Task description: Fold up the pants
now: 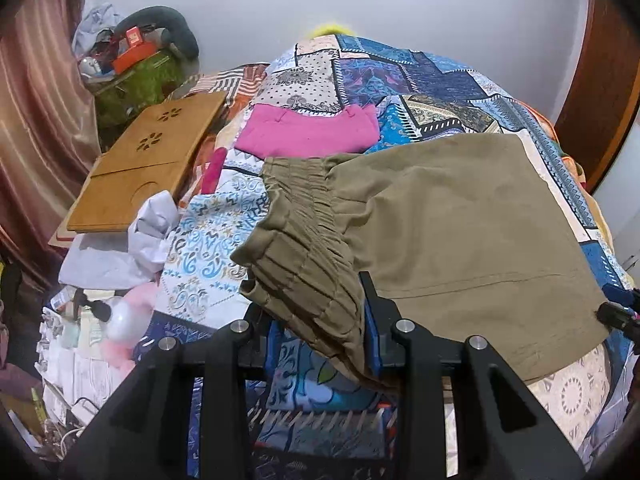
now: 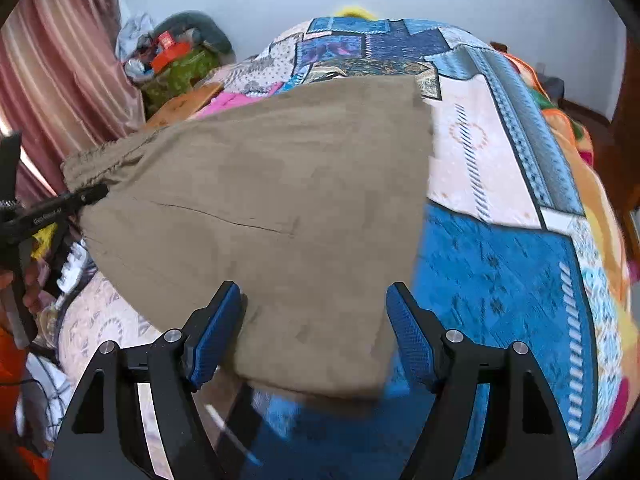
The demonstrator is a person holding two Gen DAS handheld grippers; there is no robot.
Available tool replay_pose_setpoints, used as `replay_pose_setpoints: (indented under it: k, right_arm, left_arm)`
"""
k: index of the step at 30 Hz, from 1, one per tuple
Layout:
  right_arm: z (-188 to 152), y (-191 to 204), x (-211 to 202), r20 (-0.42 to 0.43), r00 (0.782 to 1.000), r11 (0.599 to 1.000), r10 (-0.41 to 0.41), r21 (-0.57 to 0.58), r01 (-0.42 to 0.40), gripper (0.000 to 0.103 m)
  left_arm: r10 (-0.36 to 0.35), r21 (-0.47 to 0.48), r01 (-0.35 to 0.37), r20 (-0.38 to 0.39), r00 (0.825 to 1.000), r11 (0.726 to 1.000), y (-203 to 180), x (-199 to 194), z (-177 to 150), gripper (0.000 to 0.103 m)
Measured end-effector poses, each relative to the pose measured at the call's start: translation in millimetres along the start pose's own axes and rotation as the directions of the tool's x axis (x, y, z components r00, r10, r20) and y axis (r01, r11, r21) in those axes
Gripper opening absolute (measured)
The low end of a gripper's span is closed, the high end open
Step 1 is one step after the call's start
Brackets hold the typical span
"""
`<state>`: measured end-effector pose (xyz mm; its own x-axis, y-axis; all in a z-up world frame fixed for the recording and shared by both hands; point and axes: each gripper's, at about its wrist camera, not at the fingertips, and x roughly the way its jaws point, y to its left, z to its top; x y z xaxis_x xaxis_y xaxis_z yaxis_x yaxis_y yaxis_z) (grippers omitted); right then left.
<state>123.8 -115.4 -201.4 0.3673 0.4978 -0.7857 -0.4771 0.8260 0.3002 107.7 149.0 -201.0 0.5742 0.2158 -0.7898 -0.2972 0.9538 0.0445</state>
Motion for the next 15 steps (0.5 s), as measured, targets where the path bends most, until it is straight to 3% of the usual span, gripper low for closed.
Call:
replay_pose_setpoints:
  k: [2, 4, 7, 11, 15]
  right_arm:
    - [-3.1, -5.7, -5.6, 0.005, 1.000, 0.999, -0.002, 0.041, 0.002, 0.072]
    - [-6.4, -8.6, -6.5, 0.010, 0.999, 0.998, -0.043, 0.039, 0.043, 0.072]
    - [-10.4, -17.5, -0.9, -0.004, 1.000, 0.996, -0.013, 0.089, 0.013, 0.072]
    - [-13.6, -25.0, 1.0, 0.002, 1.000, 0.992, 0.021, 0.123, -0.021, 0.072]
    - [-17.4, -23.5, -1.2, 0.014, 1.000, 0.992, 0.020, 0.121, -0.021, 0.072]
  left_arm:
    - [0.035, 0.024, -0.036, 0.021, 0.999, 0.999, -4.8, -6.1, 1.6, 0.033]
    - [0.030, 0.030, -0.031, 0.058, 0.998, 0.999, -11.3, -15.4, 8.9, 0.029]
    - [0.005, 0.057, -0.012, 0.131, 0.991, 0.998, -23.9, -36.8, 22.9, 0.028]
    - [-0.075, 0.136, 0.046, 0.214, 0.974, 0.990, -53.8, -68.5, 42.2, 0.027]
    - [-0.186, 0.237, 0.130, 0.234, 0.954, 0.963, -95.7, -87.7, 56.9, 0.025]
